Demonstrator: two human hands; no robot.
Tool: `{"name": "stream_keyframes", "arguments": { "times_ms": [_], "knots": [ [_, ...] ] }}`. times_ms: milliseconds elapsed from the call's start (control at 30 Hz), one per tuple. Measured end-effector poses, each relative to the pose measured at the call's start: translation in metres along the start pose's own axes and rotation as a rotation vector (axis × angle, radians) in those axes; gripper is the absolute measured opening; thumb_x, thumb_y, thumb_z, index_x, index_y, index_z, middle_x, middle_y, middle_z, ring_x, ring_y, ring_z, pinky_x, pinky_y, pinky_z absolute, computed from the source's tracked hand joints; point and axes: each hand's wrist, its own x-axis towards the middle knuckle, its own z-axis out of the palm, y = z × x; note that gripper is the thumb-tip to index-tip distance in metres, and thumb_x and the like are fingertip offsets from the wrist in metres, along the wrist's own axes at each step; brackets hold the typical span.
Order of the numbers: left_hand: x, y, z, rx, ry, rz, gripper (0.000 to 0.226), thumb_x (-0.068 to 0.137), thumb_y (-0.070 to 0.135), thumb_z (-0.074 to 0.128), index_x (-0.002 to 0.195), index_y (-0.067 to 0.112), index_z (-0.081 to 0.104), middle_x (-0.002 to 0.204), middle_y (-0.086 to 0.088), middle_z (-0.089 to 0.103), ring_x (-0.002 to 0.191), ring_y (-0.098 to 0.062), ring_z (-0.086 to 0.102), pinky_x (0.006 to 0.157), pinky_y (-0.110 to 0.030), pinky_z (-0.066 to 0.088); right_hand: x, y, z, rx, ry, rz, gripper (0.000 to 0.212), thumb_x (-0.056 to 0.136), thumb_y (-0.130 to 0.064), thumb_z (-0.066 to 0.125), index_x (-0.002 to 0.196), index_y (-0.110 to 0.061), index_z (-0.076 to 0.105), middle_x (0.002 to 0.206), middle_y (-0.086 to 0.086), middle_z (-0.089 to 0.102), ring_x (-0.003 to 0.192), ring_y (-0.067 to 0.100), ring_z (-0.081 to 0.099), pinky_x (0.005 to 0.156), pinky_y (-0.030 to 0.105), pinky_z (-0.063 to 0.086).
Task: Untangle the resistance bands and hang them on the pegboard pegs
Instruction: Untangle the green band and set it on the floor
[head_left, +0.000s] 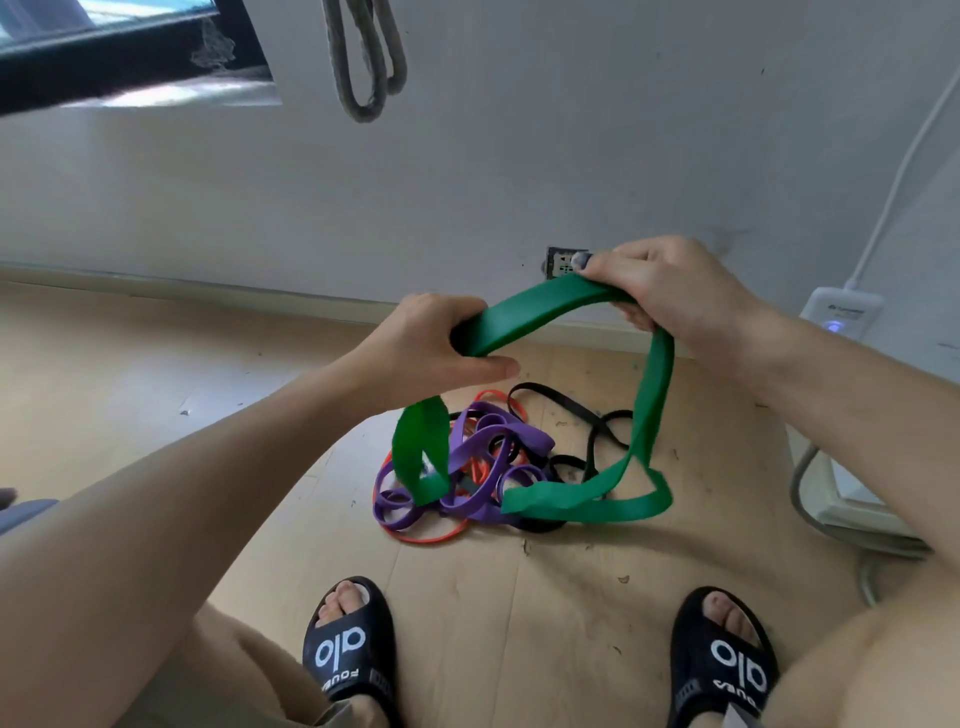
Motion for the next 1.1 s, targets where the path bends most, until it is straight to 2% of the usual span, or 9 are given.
{"name": "stream_keyframes", "arguments": {
  "times_ms": [67, 233, 333, 533, 700, 867, 933, 1033, 1100],
  "knots": [
    [-0.002, 0.003, -0.003, -0.014, -0.023, -0.003, 0.033, 0.084, 0.037, 0.082, 0.08, 0.013, 0.06, 0.061, 0.002, 0.057, 0.048, -0.008, 0.061, 0.051, -0.026, 0.05, -0.002, 0.006, 0.0, -0.17, -0.062, 0.014, 0.058, 0.097, -0.059, 0.057, 0.073, -0.006, 0.06, 0.063, 0.002, 0.048, 0.051, 0.009, 0.042, 0.059, 0.031, 0.031],
    [-0.001, 0.017, -0.003, -0.04, -0.043, 0.058, 0.027, 0.085, 0.036, 0.08, 0.081, 0.018, 0.06, 0.061, 0.001, 0.057, 0.048, -0.01, 0.057, 0.051, -0.025, 0.046, -0.011, 0.001, 0.022, -0.089, -0.21, -0.011, 0.049, 0.095, -0.071, 0.044, 0.077, -0.034, 0.071, 0.075, -0.001, 0.07, 0.066, 0.006, 0.062, 0.071, 0.031, 0.047],
    [-0.003, 0.021, 0.0, -0.041, -0.066, 0.112, 0.021, 0.083, 0.034, 0.082, 0.089, 0.02, 0.068, 0.066, -0.002, 0.063, 0.052, -0.006, 0.051, 0.051, -0.023, 0.039, -0.012, -0.002, 0.032, -0.046, -0.226, -0.065, 0.046, 0.097, -0.056, 0.058, 0.067, -0.022, 0.063, 0.061, -0.006, 0.057, 0.059, 0.008, 0.053, 0.058, 0.019, 0.04],
    [-0.004, 0.01, 0.004, 0.007, -0.145, 0.133, 0.036, 0.083, 0.028, 0.084, 0.091, 0.046, 0.054, 0.067, 0.032, 0.062, 0.058, 0.004, 0.059, 0.053, -0.009, 0.039, -0.006, -0.009, 0.034, 0.042, -0.158, -0.053, 0.04, 0.093, -0.038, 0.073, 0.063, -0.018, 0.056, 0.054, -0.009, 0.04, 0.051, 0.006, 0.037, 0.057, 0.023, 0.028],
    [0.0, -0.013, 0.008, 0.045, -0.125, 0.029, 0.029, 0.082, 0.042, 0.082, 0.078, 0.035, 0.054, 0.057, 0.012, 0.049, 0.051, -0.005, 0.047, 0.053, -0.02, 0.033, -0.002, -0.009, 0.016, 0.064, -0.014, -0.042, 0.043, 0.087, -0.041, 0.075, 0.055, -0.02, 0.056, 0.057, -0.005, 0.046, 0.047, 0.003, 0.038, 0.06, 0.027, 0.027],
    [-0.002, -0.016, 0.009, 0.048, -0.127, 0.015, 0.036, 0.084, 0.045, 0.08, 0.07, 0.027, 0.052, 0.052, 0.011, 0.043, 0.048, -0.008, 0.041, 0.049, -0.02, 0.03, -0.005, -0.004, 0.004, -0.115, 0.014, -0.033, 0.045, 0.094, -0.042, 0.069, 0.058, -0.018, 0.056, 0.046, -0.014, 0.037, 0.045, 0.003, 0.037, 0.055, 0.02, 0.031],
    [-0.003, -0.01, 0.008, 0.048, -0.098, 0.042, 0.036, 0.084, 0.043, 0.08, 0.067, 0.03, 0.052, 0.05, 0.013, 0.044, 0.046, -0.008, 0.041, 0.047, -0.019, 0.03, -0.004, 0.001, -0.002, -0.252, -0.042, -0.016, 0.043, 0.095, -0.055, 0.063, 0.072, -0.019, 0.064, 0.059, -0.015, 0.05, 0.058, 0.002, 0.047, 0.063, 0.023, 0.036],
    [-0.003, -0.003, 0.003, 0.014, -0.035, 0.071, 0.035, 0.083, 0.048, 0.079, 0.074, 0.018, 0.063, 0.056, 0.007, 0.048, 0.048, -0.008, 0.042, 0.048, -0.021, 0.029, -0.009, 0.006, -0.005, -0.323, -0.222, 0.062, 0.054, 0.089, -0.078, 0.044, 0.105, -0.034, 0.07, 0.106, -0.012, 0.069, 0.101, 0.009, 0.063, 0.093, 0.034, 0.046],
    [-0.003, 0.003, 0.003, -0.006, -0.016, 0.098, 0.041, 0.083, 0.051, 0.079, 0.071, 0.015, 0.061, 0.056, 0.007, 0.045, 0.048, -0.008, 0.04, 0.048, -0.023, 0.028, -0.013, 0.005, 0.005, -0.197, -0.28, 0.054, 0.063, 0.085, -0.076, 0.041, 0.107, -0.026, 0.073, 0.098, -0.007, 0.074, 0.095, 0.014, 0.068, 0.089, 0.034, 0.05]
  ]
}}
